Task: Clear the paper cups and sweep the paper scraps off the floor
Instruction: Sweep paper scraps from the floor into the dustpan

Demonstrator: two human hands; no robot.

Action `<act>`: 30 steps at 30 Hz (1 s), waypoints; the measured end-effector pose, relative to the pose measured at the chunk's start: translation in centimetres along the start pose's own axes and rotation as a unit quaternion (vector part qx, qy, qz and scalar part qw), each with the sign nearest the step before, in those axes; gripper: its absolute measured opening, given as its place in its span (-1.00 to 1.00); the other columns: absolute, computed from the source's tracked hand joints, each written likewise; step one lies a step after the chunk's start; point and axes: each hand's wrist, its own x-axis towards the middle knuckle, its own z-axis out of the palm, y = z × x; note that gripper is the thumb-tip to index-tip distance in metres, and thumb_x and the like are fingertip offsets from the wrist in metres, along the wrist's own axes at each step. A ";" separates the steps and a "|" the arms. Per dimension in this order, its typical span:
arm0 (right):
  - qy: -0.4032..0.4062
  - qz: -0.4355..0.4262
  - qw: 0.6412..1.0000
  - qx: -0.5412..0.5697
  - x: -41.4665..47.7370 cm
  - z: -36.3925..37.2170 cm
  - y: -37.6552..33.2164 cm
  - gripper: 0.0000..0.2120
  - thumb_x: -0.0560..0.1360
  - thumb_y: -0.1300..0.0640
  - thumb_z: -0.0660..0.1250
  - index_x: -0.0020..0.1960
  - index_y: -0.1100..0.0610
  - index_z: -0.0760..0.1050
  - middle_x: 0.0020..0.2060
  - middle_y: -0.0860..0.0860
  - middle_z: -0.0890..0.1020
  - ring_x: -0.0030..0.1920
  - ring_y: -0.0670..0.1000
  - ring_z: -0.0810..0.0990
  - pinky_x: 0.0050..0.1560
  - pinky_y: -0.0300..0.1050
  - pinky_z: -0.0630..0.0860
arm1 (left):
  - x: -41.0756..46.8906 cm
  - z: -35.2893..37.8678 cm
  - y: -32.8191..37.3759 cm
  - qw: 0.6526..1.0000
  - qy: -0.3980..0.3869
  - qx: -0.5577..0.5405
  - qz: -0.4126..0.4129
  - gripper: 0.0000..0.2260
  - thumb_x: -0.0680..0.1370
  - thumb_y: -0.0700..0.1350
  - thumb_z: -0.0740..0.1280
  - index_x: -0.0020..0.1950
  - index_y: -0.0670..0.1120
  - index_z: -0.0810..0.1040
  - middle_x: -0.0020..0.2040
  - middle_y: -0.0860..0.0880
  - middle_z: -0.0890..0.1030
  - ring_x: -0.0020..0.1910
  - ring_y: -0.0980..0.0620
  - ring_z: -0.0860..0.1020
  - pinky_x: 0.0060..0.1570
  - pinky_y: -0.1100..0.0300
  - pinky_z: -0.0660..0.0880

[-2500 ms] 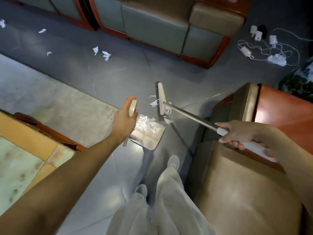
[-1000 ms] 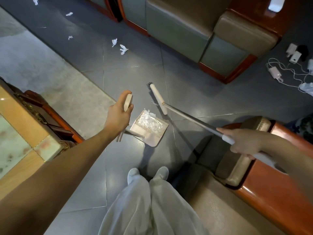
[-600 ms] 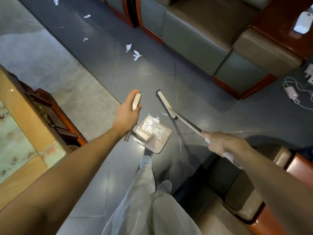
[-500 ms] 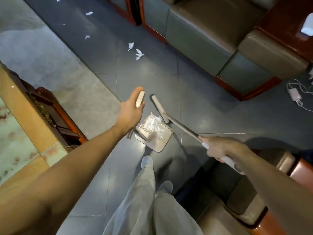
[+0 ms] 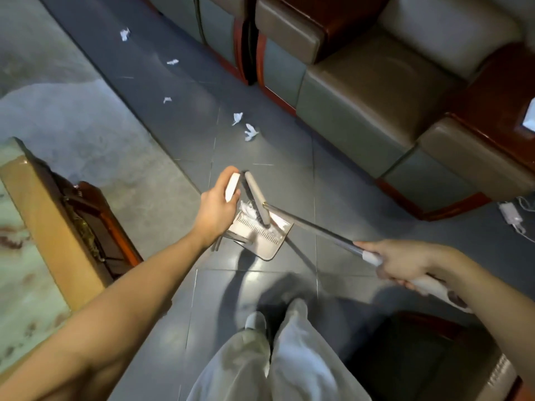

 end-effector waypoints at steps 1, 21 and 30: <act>0.011 -0.004 1.000 -0.001 0.6 -1.4 -0.5 -0.26 0.51 0.27 0.20 0.53 -0.24 0.03 -0.35 0.07 0.56 -0.53 -0.08 0.44 -0.44 -0.18 0.44 | 1.1 -0.4 0.2 1.000 0.008 -0.004 -0.001 -0.71 0.62 -0.17 0.22 0.30 0.10 0.37 -0.17 -0.19 0.57 -0.30 -0.20 0.51 -0.15 -0.03 0.54; 0.039 -0.069 0.993 -0.087 18.7 -43.1 -14.7 -0.30 0.55 0.30 0.22 0.56 -0.11 0.04 -0.30 0.12 0.50 -0.41 -0.03 0.41 -0.46 -0.20 0.43 | 31.1 -0.8 5.3 0.979 0.138 -0.028 -0.145 -0.68 0.62 -0.10 0.22 0.28 0.26 0.31 -0.11 -0.11 0.57 -0.31 -0.15 0.55 -0.17 -0.05 0.59; 0.061 -0.054 0.953 -0.293 28.4 -51.0 -23.1 -0.34 0.50 0.39 0.09 0.56 0.15 0.02 0.14 0.23 0.59 -0.43 0.00 0.45 -0.53 -0.22 0.40 | 41.3 -1.4 5.5 0.971 0.140 -0.046 -0.187 -0.65 0.63 -0.11 0.22 0.38 0.17 0.30 -0.07 -0.05 0.54 -0.32 -0.07 0.50 -0.04 -0.11 0.59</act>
